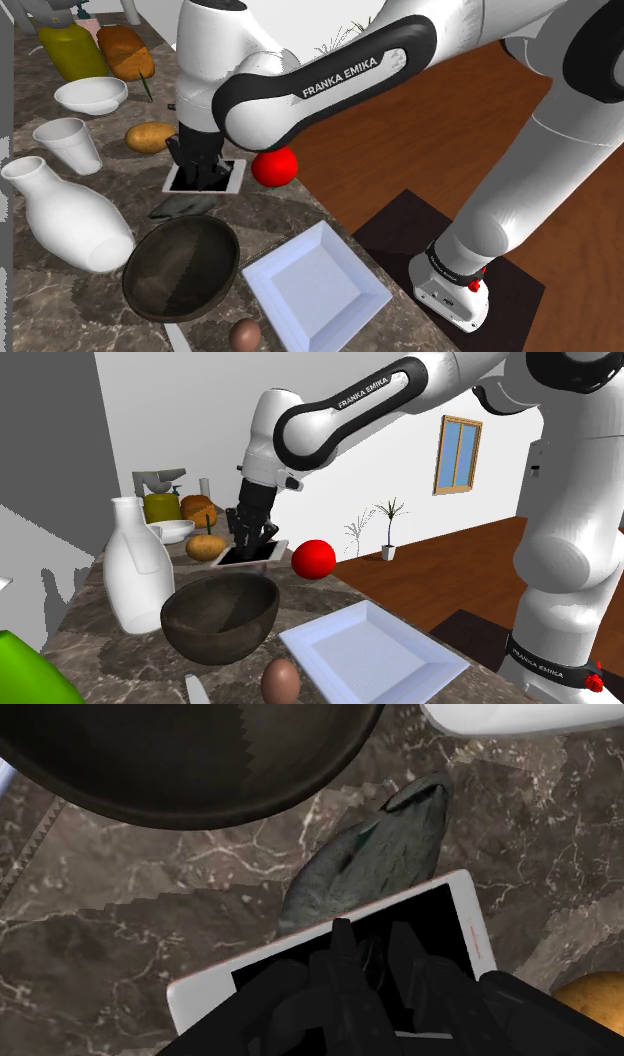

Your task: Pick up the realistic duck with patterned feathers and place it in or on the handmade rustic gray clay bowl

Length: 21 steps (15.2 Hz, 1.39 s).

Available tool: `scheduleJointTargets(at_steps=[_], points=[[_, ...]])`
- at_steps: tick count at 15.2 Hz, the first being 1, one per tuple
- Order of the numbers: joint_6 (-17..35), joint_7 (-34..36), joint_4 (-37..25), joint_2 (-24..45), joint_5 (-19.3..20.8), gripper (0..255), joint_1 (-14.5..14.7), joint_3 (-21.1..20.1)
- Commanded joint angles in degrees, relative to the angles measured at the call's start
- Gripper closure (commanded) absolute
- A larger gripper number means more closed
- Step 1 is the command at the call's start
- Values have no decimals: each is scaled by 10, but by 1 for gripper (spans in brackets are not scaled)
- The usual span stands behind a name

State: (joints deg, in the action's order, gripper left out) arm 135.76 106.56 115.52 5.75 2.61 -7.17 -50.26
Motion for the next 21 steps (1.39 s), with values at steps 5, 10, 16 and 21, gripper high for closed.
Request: scheduleJointTargets(at_steps=[5, 10, 16, 21], points=[[-44, -13, -31, -21, -23, 255, -5, -3], [-81, -21, -59, -34, -37, 255, -8, -3], [-126, -26, -98, -45, -46, 255, -11, -3], [-164, -26, -134, -48, -48, 255, -11, -2]])
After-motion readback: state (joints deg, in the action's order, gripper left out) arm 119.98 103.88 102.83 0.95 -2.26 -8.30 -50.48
